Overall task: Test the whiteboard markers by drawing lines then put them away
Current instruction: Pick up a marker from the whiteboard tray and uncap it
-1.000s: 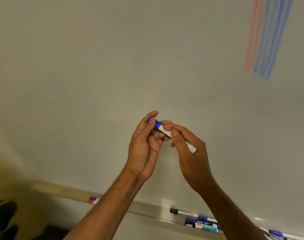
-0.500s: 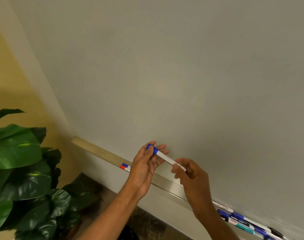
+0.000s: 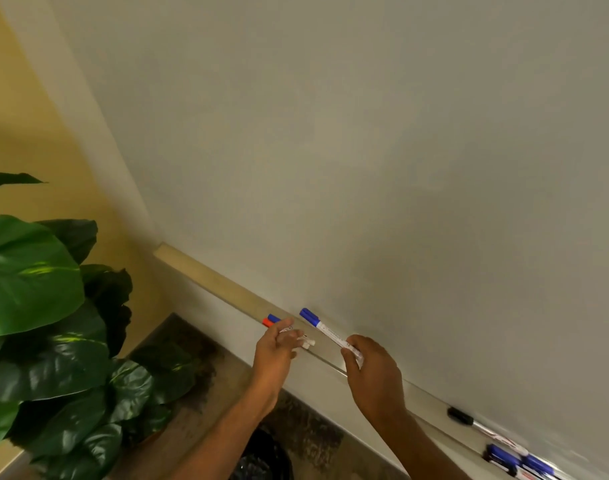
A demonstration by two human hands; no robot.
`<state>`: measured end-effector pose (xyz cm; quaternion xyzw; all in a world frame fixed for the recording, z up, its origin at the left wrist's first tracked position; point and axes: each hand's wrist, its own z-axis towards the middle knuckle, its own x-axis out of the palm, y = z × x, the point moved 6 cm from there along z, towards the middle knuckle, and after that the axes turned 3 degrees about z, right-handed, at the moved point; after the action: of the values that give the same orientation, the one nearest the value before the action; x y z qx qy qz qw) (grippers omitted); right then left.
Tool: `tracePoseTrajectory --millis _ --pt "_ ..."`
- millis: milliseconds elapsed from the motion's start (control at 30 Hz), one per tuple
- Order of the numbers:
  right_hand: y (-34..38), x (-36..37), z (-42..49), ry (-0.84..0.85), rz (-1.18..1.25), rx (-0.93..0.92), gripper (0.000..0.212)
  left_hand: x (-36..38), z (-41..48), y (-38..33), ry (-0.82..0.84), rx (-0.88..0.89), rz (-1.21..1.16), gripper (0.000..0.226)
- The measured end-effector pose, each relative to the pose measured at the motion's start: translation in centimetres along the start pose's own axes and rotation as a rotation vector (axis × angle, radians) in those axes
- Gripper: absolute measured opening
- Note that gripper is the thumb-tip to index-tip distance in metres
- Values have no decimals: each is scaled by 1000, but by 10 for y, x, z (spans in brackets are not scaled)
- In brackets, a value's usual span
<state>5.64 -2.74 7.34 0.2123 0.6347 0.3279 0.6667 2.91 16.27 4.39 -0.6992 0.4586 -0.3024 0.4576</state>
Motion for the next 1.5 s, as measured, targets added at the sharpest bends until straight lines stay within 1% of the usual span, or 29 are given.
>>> tracePoseTrajectory --millis 67,167,233,300,333,367,433,533,600,667,833,1000,1067,1167,1200,1267,1300,1333,1400,1433,1500 --pt "-8 20 13 13 -55 -8 15 -13 9 11 -47 79 219 21" --pt "-15 44 33 29 -184 -30 21 -22 25 33 -33 229 625 36" --pt "-16 59 45 49 -273 -53 25 -23 39 49 -2 327 817 45" --pt "-16 75 54 104 -358 -67 29 -20 55 65 60 381 927 67" --pt "-17 84 59 136 -392 -72 31 -17 62 70 94 382 969 68" --pt "-18 91 63 164 -418 -78 33 -13 66 70 135 387 1015 63" --pt "-20 107 70 210 -453 -97 35 -7 71 66 166 465 1091 59" --pt "-24 126 77 215 -517 -114 40 1 80 64 214 584 1178 70" --pt "-27 137 80 205 -536 -126 39 2 88 66 229 605 1229 75" --pt "-29 146 82 229 -566 -137 44 3 97 68 221 601 1266 77" --pt "-28 155 88 169 -539 -211 56 2 111 73 229 561 1353 69" --pt "-35 157 86 156 -479 -236 56 4 119 78 246 569 1402 58" --pt "-38 155 82 142 -443 -230 54 4 121 81 249 532 1437 55" --pt "-51 148 73 112 -348 -158 47 5 122 85 263 476 1493 54" --pt "-56 145 71 89 -300 -126 40 5 123 85 263 471 1521 54" --pt "-62 136 64 40 -203 -21 19 6 123 85 270 458 1566 57" --pt "-65 133 61 35 -156 37 12 6 123 86 273 448 1588 58" --pt "-69 133 58 37 -113 91 10 7 123 86 281 435 1591 59" --pt "-76 134 55 50 -51 161 8 8 123 88 287 438 1566 59" --pt "-78 134 55 52 -39 176 13 8 125 92 290 447 1553 58" --pt "-80 136 55 58 -47 185 21 8 126 90 219 575 1427 57"
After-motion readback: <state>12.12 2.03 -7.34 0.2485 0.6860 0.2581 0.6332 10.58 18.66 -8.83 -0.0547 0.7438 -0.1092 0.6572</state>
